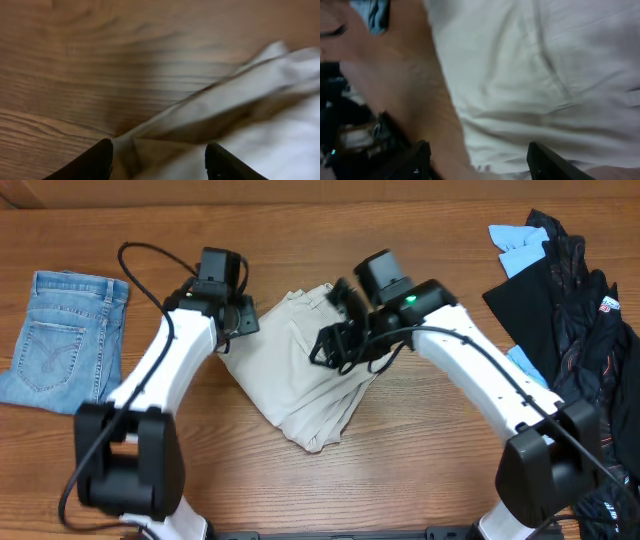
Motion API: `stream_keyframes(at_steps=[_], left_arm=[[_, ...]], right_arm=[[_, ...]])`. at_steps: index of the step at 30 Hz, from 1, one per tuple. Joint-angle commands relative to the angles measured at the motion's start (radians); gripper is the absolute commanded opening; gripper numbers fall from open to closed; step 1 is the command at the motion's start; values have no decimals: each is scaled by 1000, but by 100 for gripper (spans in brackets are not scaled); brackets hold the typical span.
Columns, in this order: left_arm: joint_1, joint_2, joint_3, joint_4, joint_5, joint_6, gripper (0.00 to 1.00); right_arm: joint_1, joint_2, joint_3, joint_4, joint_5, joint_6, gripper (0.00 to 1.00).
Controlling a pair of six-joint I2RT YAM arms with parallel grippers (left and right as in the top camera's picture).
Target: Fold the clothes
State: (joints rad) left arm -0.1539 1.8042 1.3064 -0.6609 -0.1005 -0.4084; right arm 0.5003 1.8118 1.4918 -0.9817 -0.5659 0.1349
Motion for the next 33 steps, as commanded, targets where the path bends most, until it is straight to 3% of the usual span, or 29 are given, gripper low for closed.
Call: stream_keyframes(at_steps=[1, 9, 15, 20, 27, 31, 33], left_arm=[[38, 84, 5, -6, 66, 31, 63], [42, 183, 5, -172, 86, 43, 62], [42, 235, -8, -412, 44, 41, 54], [42, 238, -59, -449, 47, 6, 47], [42, 235, -80, -439, 89, -2, 34], [42, 183, -63, -438, 135, 18, 35], [42, 134, -47, -438, 137, 21, 40]], right_arm=[[31, 39, 0, -22, -57, -27, 66], [66, 213, 0, -147, -6, -65, 67], [44, 305, 0, -198, 280, -52, 69], [-3, 306, 0, -226, 524, -51, 70], [-47, 306, 0, -219, 566, -50, 70], [-47, 306, 0, -206, 566, -50, 69], [-47, 306, 0, -205, 566, -50, 70]])
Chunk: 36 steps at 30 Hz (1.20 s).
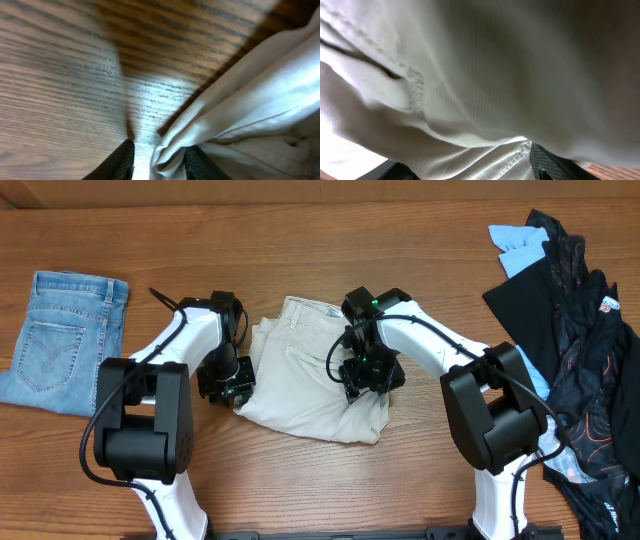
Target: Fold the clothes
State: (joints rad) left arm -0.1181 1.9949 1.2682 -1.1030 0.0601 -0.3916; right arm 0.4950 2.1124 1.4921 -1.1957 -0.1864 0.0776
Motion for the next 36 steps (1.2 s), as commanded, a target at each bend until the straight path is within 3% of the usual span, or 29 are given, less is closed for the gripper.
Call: stream_keyframes(at_steps=[1, 4, 8, 16, 26, 30, 36], left_arm=[[7, -89, 2, 4, -26, 4, 49], [8, -178, 36, 26, -31, 11, 73], [8, -261, 76, 73, -36, 10, 82], [3, -284, 89, 161, 175, -8, 85], [-7, -167, 89, 166, 275, 11, 93], [-7, -101, 89, 194, 310, 11, 92], [-7, -58, 89, 256, 414, 11, 80]], right_arm=[[-41, 5, -1, 9, 186, 7, 70], [-41, 5, -1, 8, 186, 8, 70], [-36, 5, -1, -14, 185, 8, 70], [5, -4, 2, -74, 185, 27, 72], [29, -181, 25, -101, 185, 27, 78], [29, -268, 42, -96, 185, 27, 80], [29, -304, 43, -94, 185, 27, 82]])
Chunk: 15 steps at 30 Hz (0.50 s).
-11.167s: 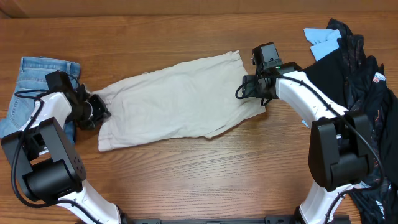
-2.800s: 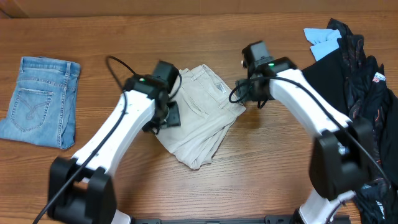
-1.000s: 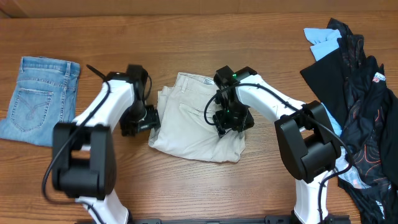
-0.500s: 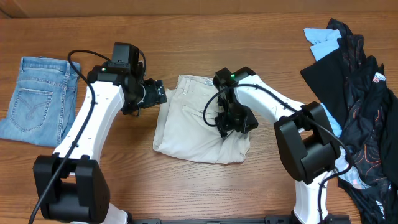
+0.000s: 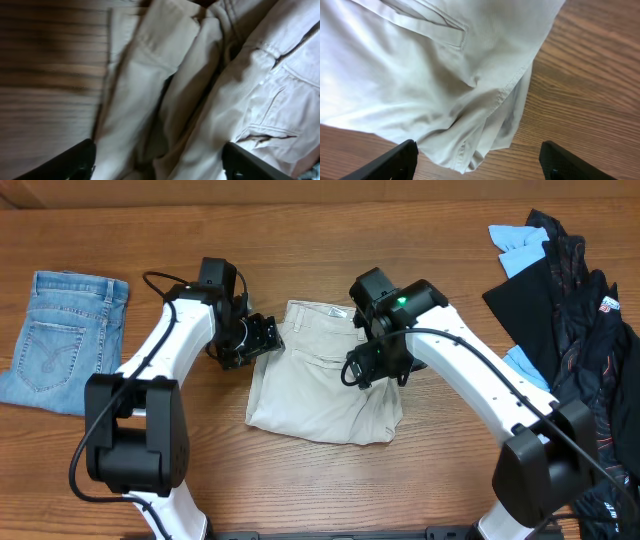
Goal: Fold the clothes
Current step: 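Pinch the bundle's top corners with both grippers and straighten the edge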
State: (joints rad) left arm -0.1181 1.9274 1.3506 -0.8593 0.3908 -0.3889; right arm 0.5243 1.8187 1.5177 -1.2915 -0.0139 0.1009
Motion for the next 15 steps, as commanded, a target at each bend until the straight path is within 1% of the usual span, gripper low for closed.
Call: stream_keyframes(at_steps=[1, 8, 10, 11, 12, 13, 15], left_arm=[[-7, 10, 6, 21, 93, 9, 75], [-11, 10, 6, 12, 104, 10, 54], [-19, 11, 6, -3, 93, 21, 40], [-22, 11, 6, -12, 93, 33, 27], [-27, 11, 6, -31, 92, 41, 6], [-27, 11, 6, -58, 93, 43, 4], [-26, 10, 6, -126, 87, 46, 4]], right_arm=[[0, -10, 16, 2, 13, 4, 82], [0, -10, 16, 7, 13, 4, 82], [0, -10, 16, 6, 13, 4, 81], [0, -10, 16, 6, 13, 4, 81], [0, -10, 16, 6, 13, 4, 82], [0, -10, 16, 6, 13, 4, 82], [-2, -10, 16, 7, 13, 3, 82]])
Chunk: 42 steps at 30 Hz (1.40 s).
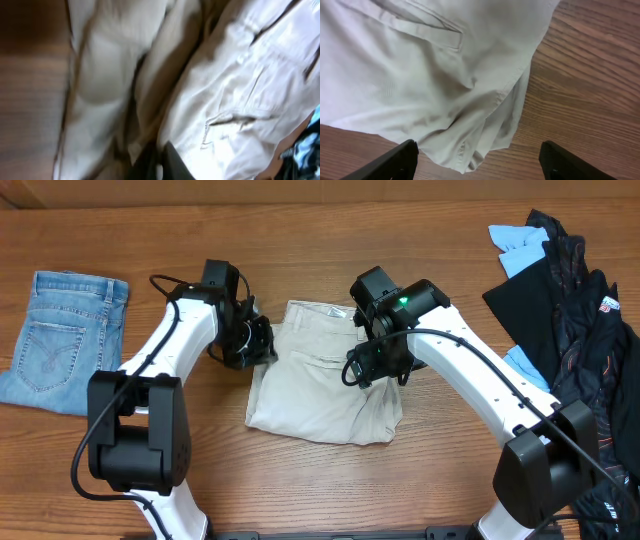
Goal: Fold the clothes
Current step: 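Pinch the bundle's top corners with both grippers and straighten the edge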
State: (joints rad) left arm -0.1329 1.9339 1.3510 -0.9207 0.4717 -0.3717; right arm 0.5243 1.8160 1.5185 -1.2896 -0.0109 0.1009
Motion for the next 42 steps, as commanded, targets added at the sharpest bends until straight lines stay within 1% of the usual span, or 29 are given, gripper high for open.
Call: stream_keyframes(at_steps=[1, 3, 6, 11, 15, 18, 19, 20, 25, 26, 27, 28, 31, 35, 38, 40, 42], left_arm=[[-8, 3, 6, -95, -9, 28, 4], [6, 1, 6, -172, -70, 27, 4], [15, 0, 6, -227, -156, 7, 4], [8, 1, 5, -232, -223, -18, 4], [2, 2, -10, -242, -245, -19, 4], [-1, 2, -51, -249, -332, -72, 4], [0, 2, -96, -229, -391, -114, 4], [1, 2, -119, -208, -404, -129, 4], [2, 2, -225, -80, -402, -190, 7], [2, 3, -237, -64, -401, -193, 9], [2, 3, -248, -47, -403, -193, 16], [2, 3, -248, -46, -407, -193, 18], [5, 2, -245, -50, -419, -193, 20], [24, -1, -213, -103, -420, -193, 17], [38, -15, -177, -131, -423, -175, 20], [41, -31, -157, -137, -416, -155, 25], [41, -48, -137, -137, -384, -114, 37]], right_arm=[[-3, -8, 15, 5, 10, 3, 82], [-5, -8, 14, 11, 10, 3, 82], [-8, -8, 12, 29, 9, 3, 82], [-7, -7, 11, 60, -39, -6, 81], [-7, -6, -13, 83, -78, -31, 80], [-7, -6, -33, 94, -77, -31, 80], [-7, -6, -40, 101, -78, -31, 80], [-7, -6, -40, 103, -77, -31, 80], [-8, -6, -40, 109, -77, -31, 81], [-8, -6, -40, 109, -77, -31, 81], [-7, -6, -40, 109, -77, -31, 80], [-8, -6, -40, 109, -77, -31, 81], [-7, -6, -40, 107, -77, -31, 81], [-8, -6, -40, 106, -77, -31, 81], [-8, -6, -40, 106, -77, -31, 81], [-8, -6, -40, 106, -77, -31, 81], [-8, -6, -40, 107, -77, -31, 81]])
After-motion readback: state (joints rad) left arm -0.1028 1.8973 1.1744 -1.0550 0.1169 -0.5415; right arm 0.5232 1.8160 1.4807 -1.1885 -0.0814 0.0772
